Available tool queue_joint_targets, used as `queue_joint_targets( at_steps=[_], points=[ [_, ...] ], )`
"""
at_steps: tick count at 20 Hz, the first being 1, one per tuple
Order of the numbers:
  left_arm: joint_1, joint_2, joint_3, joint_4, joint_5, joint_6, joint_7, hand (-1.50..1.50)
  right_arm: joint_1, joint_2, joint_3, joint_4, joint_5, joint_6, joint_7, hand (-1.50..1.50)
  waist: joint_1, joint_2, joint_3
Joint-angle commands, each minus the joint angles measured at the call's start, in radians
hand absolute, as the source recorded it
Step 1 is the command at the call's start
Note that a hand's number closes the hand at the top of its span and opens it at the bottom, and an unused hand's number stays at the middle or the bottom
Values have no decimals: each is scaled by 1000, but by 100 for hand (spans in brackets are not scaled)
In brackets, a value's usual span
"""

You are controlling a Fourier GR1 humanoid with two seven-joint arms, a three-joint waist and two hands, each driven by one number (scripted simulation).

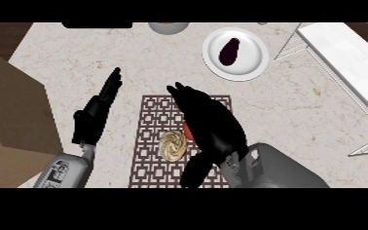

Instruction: Pick the cupcake from the placemat and place it in the tiered shelf

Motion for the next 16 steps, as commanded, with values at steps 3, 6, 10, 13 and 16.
queue_joint_targets(
  at_steps=[3, 6, 10, 13, 16],
  points=[
    [-21, -21, 12, -29, -44, -15, 49, 0, 79, 73, -9, -97, 90, 85, 107, -150, 0, 2, 1],
    [25, -20, 23, -72, -33, -36, 50, 0, 60, 155, 10, -89, 156, 95, 139, -150, 3, 2, 1],
    [-42, -48, 47, 52, -66, -30, 12, 0, 84, 186, 15, -45, 230, 95, 114, -150, -1, 4, 1],
    [35, -16, 71, -41, -41, -71, 13, 0, 105, 203, -4, -38, 269, 105, 97, -150, 3, 3, 1],
    [-15, -52, 59, 9, -88, -47, 28, 0, 79, 214, 3, -41, 247, 112, 134, -150, 2, 3, 1]
  ],
)
